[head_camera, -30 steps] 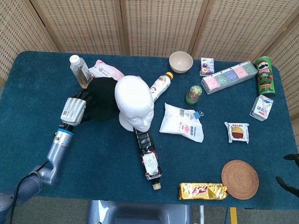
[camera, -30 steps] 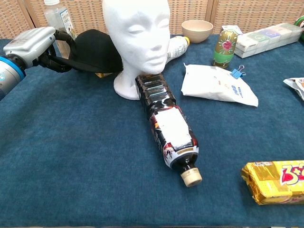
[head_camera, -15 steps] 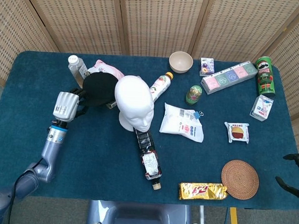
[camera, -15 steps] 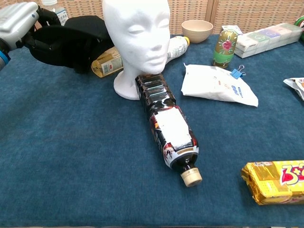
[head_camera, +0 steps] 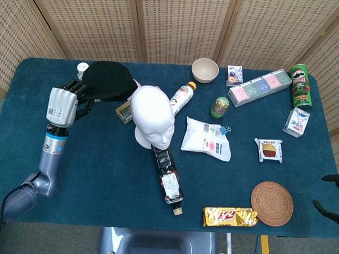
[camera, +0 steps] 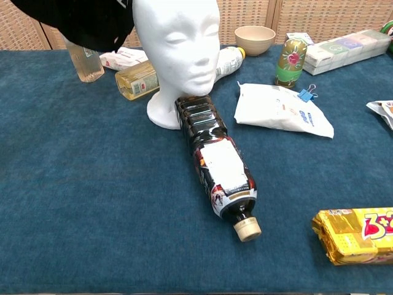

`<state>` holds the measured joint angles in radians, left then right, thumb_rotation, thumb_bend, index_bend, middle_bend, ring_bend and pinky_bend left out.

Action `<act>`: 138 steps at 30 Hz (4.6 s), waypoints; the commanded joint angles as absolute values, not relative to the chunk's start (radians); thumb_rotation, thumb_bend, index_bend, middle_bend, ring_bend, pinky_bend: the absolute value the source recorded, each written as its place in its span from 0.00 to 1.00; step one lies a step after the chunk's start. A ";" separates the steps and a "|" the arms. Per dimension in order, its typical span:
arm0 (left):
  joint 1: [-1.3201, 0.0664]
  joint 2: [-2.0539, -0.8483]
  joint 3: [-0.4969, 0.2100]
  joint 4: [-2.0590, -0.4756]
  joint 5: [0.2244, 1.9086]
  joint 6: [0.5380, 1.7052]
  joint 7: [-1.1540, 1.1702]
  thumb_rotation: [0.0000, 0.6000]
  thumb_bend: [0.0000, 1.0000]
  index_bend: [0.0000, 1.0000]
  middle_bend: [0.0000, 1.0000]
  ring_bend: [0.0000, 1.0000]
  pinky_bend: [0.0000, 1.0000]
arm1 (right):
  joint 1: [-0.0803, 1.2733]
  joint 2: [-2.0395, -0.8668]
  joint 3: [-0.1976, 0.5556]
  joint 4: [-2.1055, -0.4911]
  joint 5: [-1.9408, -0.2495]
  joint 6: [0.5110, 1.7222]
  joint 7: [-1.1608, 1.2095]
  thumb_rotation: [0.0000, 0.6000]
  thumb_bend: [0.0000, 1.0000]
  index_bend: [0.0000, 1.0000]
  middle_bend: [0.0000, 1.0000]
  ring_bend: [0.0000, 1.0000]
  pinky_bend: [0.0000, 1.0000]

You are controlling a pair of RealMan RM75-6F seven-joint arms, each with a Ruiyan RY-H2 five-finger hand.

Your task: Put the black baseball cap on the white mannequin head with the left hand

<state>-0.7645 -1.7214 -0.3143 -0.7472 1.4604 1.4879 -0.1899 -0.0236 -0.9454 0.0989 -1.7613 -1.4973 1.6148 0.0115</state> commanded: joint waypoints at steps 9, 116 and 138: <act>-0.833 -1.632 -0.372 -0.819 1.479 1.537 -0.114 1.00 0.42 0.80 0.55 0.47 0.77 | -0.022 -0.950 0.099 -1.753 -1.495 1.610 0.019 1.00 0.15 0.38 0.41 0.44 0.45; -0.816 -1.569 -0.053 -0.941 1.831 1.640 0.090 1.00 0.35 0.81 0.55 0.47 0.69 | -0.021 -0.960 0.100 -1.739 -1.479 1.592 0.046 1.00 0.15 0.38 0.41 0.44 0.46; -0.780 -1.528 -0.039 -0.988 1.815 1.589 0.110 1.00 0.25 0.63 0.45 0.33 0.59 | -0.016 -0.962 0.101 -1.740 -1.482 1.588 0.043 1.00 0.15 0.38 0.41 0.44 0.46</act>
<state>-0.7828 -1.5343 -0.0375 -0.9776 1.8206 1.5963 0.1040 -0.0164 -0.9618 0.1011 -1.7402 -1.4824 1.5882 0.0434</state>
